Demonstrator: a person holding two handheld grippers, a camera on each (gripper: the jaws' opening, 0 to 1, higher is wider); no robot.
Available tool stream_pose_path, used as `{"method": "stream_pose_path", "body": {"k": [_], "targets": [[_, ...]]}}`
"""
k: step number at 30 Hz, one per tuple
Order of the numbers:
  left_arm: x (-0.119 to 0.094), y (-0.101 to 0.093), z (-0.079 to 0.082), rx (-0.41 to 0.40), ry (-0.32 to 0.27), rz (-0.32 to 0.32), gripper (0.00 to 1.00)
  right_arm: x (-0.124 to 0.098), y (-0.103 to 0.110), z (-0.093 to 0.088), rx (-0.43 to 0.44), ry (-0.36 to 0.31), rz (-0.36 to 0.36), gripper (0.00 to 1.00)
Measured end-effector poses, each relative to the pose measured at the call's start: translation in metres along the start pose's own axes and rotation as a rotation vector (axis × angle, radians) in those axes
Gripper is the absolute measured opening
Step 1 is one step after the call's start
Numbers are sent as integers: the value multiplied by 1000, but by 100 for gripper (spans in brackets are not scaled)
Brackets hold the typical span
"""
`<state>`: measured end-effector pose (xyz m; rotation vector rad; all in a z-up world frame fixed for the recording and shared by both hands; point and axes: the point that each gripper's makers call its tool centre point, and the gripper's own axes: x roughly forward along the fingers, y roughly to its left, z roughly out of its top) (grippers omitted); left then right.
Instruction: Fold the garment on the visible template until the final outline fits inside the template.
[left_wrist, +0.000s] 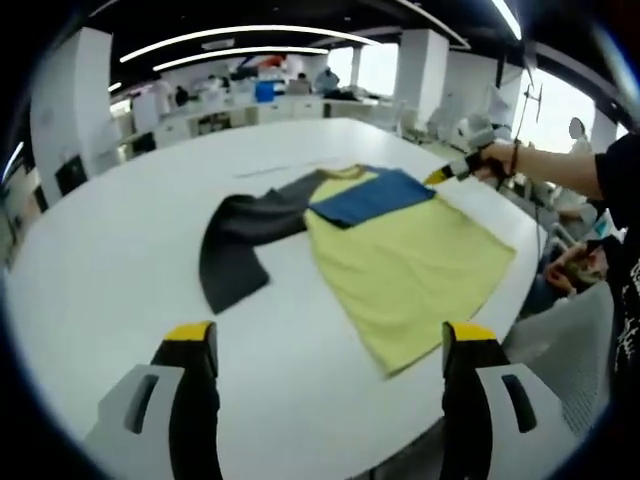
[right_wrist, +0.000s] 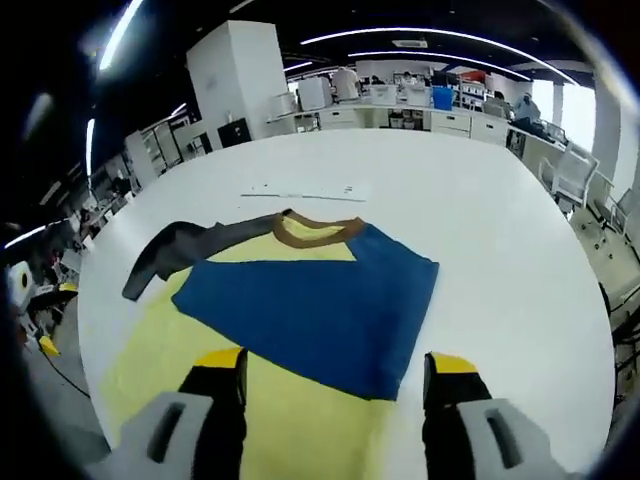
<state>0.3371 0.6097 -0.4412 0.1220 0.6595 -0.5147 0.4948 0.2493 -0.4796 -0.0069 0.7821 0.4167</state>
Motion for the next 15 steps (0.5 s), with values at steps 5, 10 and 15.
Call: {"method": "stream_pose_path", "body": {"k": [5, 10, 15], "targets": [[5, 14, 6, 7, -16, 16, 89, -19, 6, 7, -48, -46, 11, 85], [13, 28, 8, -38, -34, 29, 86, -38, 16, 13, -87, -94, 42, 99], [24, 47, 6, -40, -33, 58, 84, -61, 35, 4, -130, -102, 117, 100]]}}
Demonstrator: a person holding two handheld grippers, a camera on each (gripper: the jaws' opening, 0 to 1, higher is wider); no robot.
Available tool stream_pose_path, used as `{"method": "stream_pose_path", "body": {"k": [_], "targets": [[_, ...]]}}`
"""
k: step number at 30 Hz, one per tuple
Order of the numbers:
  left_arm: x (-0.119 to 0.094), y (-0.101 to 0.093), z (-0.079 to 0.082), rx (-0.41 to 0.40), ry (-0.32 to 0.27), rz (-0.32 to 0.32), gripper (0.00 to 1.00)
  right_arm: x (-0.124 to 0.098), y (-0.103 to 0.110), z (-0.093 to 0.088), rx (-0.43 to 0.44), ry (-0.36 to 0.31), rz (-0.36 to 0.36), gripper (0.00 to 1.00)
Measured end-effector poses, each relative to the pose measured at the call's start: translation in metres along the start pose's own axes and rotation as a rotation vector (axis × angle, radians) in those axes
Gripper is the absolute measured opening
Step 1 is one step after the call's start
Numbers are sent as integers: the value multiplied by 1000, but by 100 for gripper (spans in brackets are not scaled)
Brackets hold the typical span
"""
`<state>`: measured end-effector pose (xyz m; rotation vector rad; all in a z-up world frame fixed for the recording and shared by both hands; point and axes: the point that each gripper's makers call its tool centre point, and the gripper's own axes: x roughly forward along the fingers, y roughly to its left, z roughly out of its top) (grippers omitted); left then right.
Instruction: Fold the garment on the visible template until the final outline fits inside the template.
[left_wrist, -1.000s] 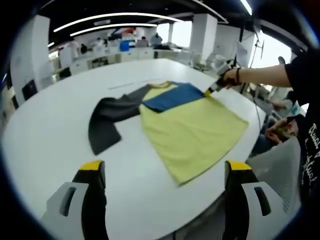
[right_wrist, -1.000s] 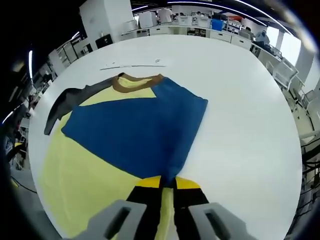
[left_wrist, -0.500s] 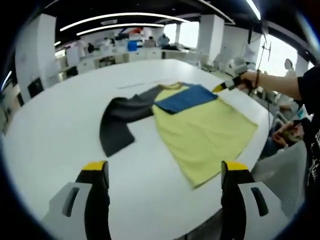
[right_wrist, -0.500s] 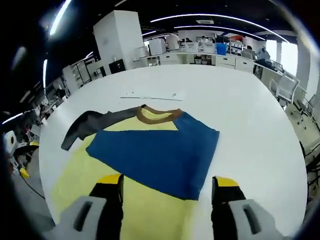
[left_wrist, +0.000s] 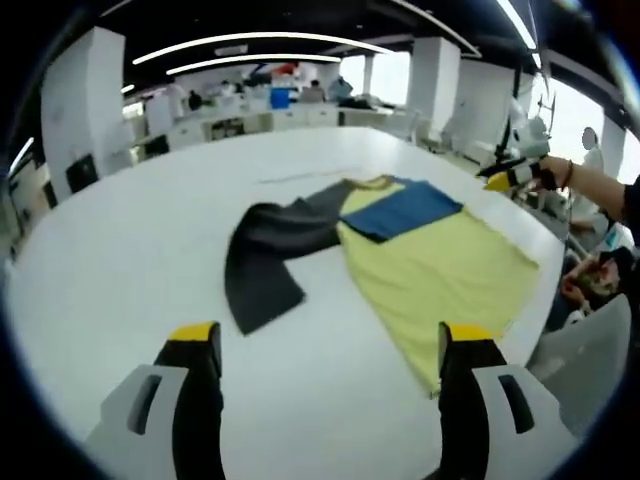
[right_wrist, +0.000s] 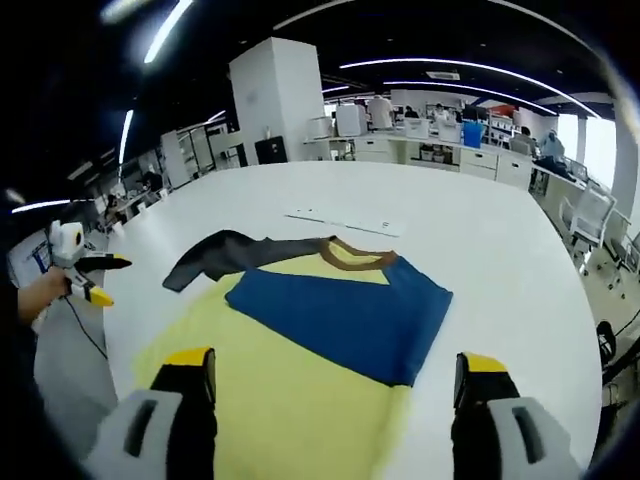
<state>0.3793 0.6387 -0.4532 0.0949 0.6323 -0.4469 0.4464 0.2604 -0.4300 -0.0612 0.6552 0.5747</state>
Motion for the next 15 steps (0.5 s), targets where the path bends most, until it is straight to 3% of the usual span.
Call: {"method": "stream_pose_path", "body": {"k": [2, 6, 10, 15], "targets": [[4, 6, -2, -7, 1, 10, 82, -8, 12, -3, -28, 1, 48, 100], [14, 16, -6, -20, 4, 25, 77, -22, 23, -8, -63, -6, 47, 99], [24, 29, -9, -44, 2, 63, 66, -34, 31, -12, -60, -16, 49, 98], [35, 42, -12, -136, -15, 125, 50, -48, 34, -20, -31, -16, 32, 96]]}}
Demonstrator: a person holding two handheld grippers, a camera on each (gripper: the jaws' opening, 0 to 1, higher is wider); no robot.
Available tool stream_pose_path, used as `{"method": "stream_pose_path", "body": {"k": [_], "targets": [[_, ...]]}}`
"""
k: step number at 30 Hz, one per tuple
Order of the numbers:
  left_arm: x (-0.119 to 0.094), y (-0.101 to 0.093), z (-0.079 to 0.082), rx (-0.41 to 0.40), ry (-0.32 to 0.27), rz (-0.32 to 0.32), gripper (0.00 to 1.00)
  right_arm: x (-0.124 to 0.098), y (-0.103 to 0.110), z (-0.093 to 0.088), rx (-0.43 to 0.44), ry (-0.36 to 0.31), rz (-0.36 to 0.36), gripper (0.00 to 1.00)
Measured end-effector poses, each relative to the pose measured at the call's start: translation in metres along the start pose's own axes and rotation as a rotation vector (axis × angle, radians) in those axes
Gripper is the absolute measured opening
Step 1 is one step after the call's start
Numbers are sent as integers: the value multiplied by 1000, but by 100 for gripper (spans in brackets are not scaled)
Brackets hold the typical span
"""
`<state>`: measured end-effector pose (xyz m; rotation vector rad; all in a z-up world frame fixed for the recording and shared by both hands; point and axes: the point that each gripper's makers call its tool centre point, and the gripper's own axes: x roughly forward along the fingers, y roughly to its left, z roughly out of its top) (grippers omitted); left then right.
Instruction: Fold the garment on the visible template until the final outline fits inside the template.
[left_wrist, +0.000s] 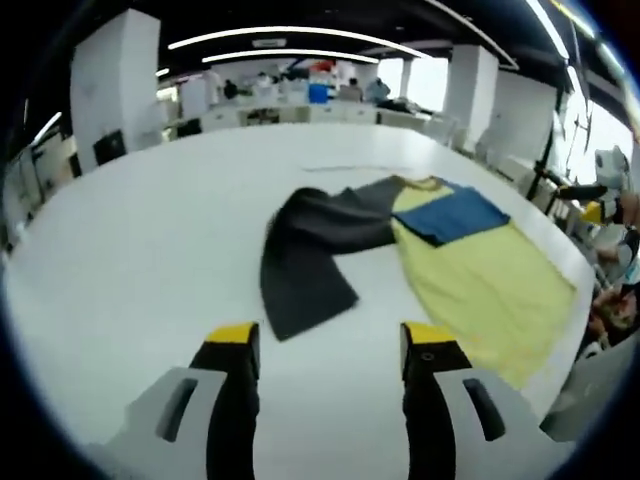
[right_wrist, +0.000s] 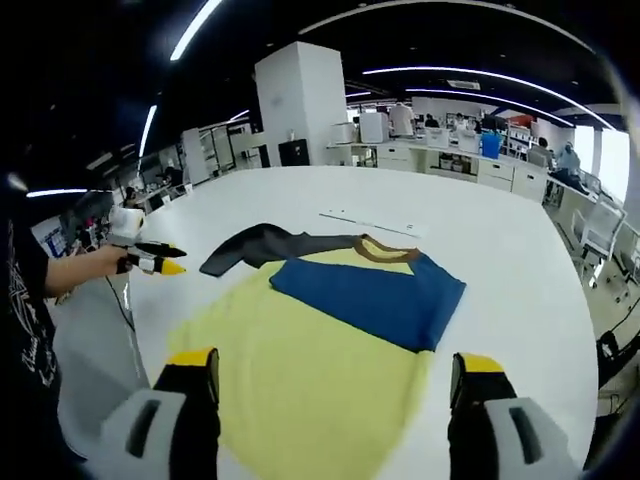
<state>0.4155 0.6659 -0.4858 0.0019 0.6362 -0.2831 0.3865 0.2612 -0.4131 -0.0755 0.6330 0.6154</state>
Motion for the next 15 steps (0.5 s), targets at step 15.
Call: {"method": "stream_pose_path", "body": {"k": [15], "targets": [[30, 28, -14, -100, 34, 141, 25, -9, -4, -12, 7, 18, -52, 92]]}}
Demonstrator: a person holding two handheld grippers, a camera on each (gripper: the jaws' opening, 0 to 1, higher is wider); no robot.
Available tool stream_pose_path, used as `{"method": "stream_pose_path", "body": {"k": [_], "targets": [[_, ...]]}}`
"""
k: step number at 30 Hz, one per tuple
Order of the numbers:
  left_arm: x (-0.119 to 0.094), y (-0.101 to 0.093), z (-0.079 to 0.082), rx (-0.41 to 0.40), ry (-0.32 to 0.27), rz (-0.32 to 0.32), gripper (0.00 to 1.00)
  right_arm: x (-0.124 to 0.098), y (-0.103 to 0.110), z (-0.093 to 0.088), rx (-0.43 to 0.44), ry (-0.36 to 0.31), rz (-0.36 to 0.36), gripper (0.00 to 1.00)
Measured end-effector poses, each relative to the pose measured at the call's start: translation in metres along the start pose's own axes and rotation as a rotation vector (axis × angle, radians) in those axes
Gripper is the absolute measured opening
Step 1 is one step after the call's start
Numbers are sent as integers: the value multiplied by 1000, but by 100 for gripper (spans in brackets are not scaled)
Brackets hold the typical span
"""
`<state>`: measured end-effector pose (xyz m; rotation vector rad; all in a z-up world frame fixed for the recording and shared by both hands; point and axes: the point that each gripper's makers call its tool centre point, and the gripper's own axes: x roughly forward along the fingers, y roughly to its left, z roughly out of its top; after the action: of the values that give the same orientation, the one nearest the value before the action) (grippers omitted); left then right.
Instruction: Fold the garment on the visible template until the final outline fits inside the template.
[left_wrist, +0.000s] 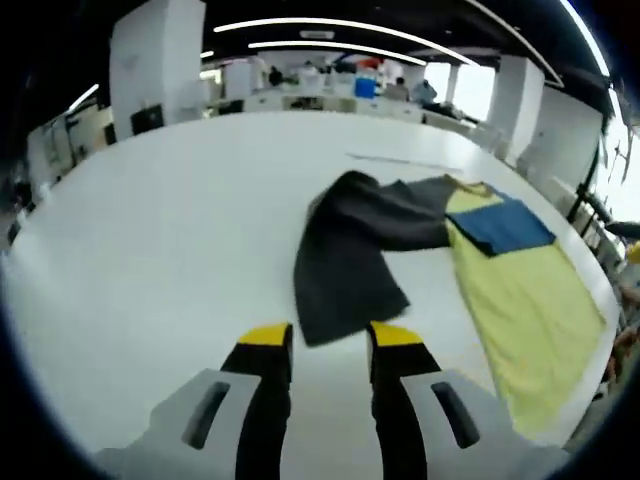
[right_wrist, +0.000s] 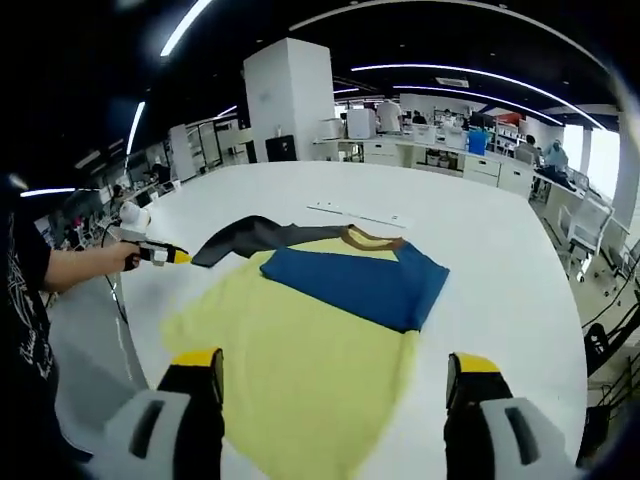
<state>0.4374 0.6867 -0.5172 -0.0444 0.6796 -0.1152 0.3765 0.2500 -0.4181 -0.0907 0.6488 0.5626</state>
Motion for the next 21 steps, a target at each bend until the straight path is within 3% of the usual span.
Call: {"method": "stream_pose_path", "body": {"k": [7, 8, 9, 13, 21], "targets": [[9, 9, -16, 12, 70, 46, 17, 1, 1, -2, -5, 3, -4, 92], [10, 10, -9, 32, 31, 46, 15, 0, 0, -2, -4, 4, -9, 91], [9, 8, -12, 5, 55, 42, 15, 0, 0, -2, -3, 4, -11, 91], [8, 6, -11, -15, 58, 40, 16, 1, 0, -5, 3, 7, -12, 91], [7, 3, -7, -55, 39, 38, 14, 3, 2, -12, 1, 26, -12, 91]]}}
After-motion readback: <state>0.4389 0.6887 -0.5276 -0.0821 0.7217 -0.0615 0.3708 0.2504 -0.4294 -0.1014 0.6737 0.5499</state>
